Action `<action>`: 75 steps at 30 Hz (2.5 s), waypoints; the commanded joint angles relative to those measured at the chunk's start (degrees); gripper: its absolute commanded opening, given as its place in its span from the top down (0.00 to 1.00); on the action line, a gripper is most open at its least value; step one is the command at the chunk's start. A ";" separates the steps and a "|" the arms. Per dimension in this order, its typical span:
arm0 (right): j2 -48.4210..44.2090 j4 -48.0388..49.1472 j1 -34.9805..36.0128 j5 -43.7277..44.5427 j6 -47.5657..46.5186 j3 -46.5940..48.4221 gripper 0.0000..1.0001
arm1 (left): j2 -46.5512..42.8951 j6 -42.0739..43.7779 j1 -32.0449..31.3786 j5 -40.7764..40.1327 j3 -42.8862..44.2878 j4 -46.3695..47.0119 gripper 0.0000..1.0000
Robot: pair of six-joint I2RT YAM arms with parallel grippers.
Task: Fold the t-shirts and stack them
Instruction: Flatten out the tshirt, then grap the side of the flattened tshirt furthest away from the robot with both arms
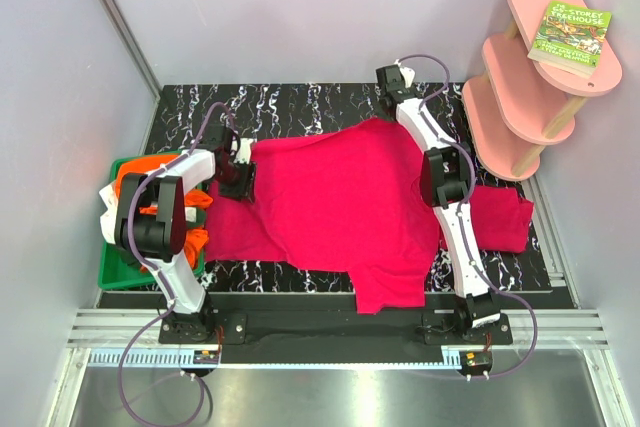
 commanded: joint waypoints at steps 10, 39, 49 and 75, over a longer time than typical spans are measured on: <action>1.18 0.77 -1.16 -2.59 1.10 12.14 0.45 | 0.25 1.24 -0.28 -0.47 0.28 -0.65 0.51; 2.40 -0.38 -9.60 -3.10 4.08 12.57 0.52 | 1.39 0.80 -0.20 0.50 3.36 -1.35 0.51; 3.28 0.76 -9.59 -5.48 4.78 12.13 0.51 | 2.27 0.27 -0.28 1.02 3.98 -1.61 0.51; 7.85 3.49 -9.51 -13.39 7.69 12.31 0.57 | 2.62 1.32 -0.28 1.64 2.92 -1.53 0.51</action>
